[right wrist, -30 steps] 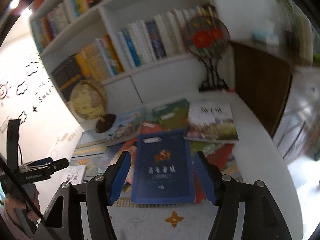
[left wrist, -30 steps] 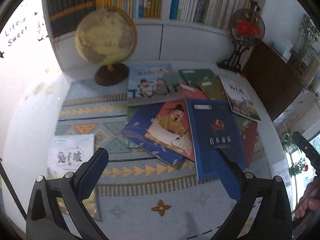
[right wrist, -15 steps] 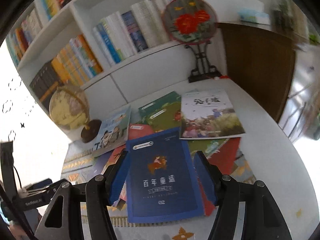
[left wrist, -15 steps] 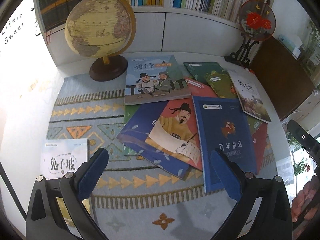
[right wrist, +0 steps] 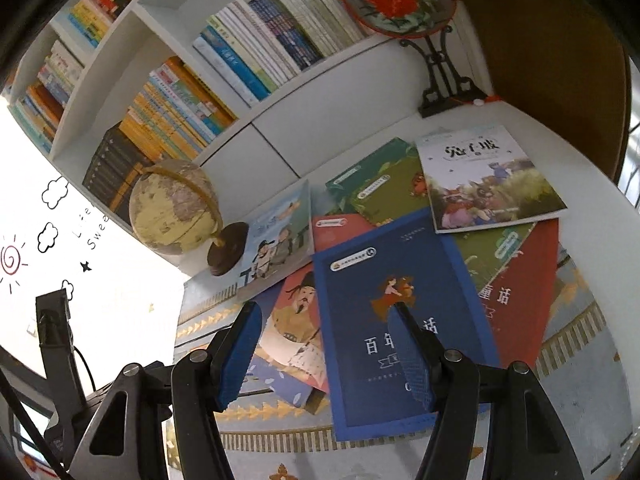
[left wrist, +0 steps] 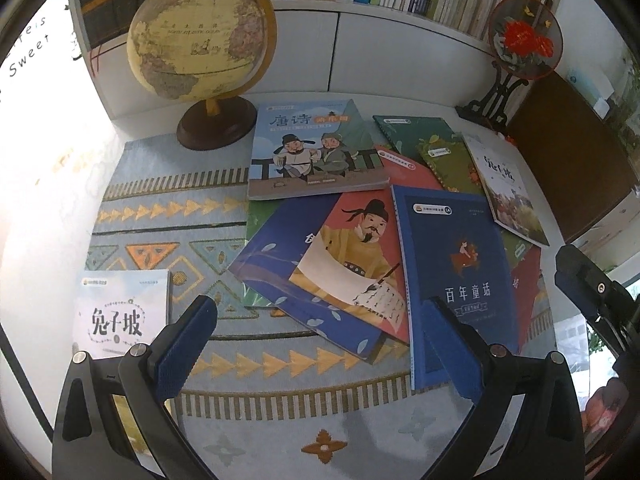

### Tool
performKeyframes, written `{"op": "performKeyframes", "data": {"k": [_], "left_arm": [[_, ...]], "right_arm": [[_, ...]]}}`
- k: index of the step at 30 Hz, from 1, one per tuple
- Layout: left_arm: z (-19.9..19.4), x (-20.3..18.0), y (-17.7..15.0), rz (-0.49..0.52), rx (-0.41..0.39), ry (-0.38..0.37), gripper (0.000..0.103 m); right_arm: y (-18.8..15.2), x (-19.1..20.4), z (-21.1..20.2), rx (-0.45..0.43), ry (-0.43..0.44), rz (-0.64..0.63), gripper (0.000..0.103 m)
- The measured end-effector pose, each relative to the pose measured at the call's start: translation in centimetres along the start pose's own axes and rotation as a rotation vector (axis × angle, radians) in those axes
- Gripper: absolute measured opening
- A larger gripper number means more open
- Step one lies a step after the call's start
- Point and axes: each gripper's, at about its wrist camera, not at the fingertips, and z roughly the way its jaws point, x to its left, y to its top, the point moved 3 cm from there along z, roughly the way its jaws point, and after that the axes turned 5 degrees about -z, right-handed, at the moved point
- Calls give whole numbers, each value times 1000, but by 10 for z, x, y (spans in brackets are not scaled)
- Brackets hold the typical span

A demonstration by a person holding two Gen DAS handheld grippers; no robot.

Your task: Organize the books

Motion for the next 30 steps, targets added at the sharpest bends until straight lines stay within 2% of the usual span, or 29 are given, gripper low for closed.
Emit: {"op": "performKeyframes", "data": {"k": [5,12,18,26,30], "left_arm": [[-2,-5,-3,17,-2,4,102],[-7,-2,-4,9,-12,8,102],[-8,-3,-4,8,-14,12,102],[-8,-1,-4,8,-14,16,102],[-8,0,-4,7,-16,15,102]], "right_arm": [[-5,11,7,66,91,37,64],[-10,14,8,103,104,65,64],[-16,17,8,137,165,115,64],[-12,13,3,90,116,102,65],[-10,6,0,76,74,82,71]]}}
